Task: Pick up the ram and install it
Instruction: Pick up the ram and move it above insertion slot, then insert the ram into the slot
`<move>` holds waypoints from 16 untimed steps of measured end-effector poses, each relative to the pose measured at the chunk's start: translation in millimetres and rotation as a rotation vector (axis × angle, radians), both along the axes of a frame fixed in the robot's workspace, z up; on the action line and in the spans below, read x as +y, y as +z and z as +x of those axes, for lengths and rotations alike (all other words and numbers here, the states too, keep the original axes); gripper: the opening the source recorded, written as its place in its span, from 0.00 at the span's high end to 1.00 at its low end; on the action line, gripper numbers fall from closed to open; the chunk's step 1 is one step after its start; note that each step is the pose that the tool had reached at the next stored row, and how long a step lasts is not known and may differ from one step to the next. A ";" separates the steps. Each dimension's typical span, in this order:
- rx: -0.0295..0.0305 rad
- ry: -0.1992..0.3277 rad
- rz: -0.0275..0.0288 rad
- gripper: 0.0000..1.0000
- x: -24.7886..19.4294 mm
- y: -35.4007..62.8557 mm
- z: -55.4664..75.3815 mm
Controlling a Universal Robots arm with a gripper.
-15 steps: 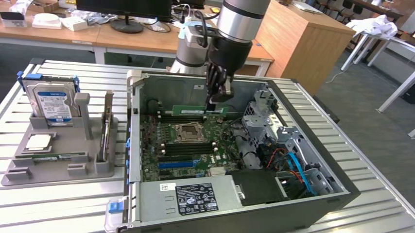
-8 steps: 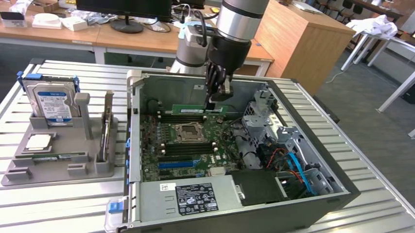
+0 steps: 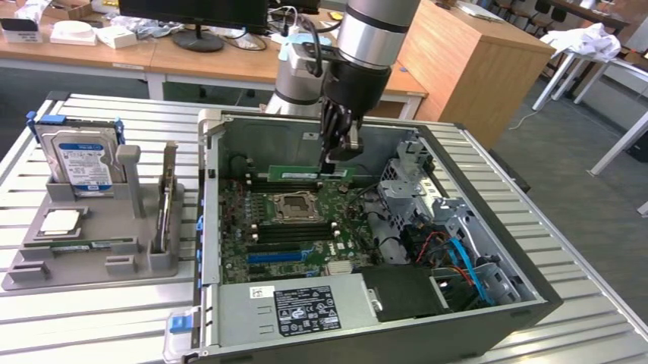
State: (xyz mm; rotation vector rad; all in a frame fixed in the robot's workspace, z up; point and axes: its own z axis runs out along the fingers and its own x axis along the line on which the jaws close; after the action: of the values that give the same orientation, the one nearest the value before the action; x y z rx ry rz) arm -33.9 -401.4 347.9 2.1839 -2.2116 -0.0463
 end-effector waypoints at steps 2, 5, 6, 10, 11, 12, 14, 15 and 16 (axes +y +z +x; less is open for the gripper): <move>0.0000 0.000 0.0001 0.88 0.0 -1.9 0.1; 0.0000 0.000 0.0000 0.88 0.0 -4.4 0.1; 0.0000 0.000 -0.0001 0.88 0.0 -5.1 0.1; 0.0002 0.000 -0.0003 0.88 0.0 -6.4 0.1; 0.0000 0.000 0.0000 0.88 0.0 -6.5 0.1; 0.0001 0.000 0.0000 0.88 0.0 -6.5 0.1; 0.0000 0.000 -0.0001 0.88 0.0 -6.5 0.1; 0.0000 0.000 0.0000 0.88 0.0 -6.5 0.1; 0.0001 0.000 0.0000 0.88 0.0 -6.5 0.1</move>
State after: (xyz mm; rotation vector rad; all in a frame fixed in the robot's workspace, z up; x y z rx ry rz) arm -33.8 -401.4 341.4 2.1840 -2.2114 -0.0463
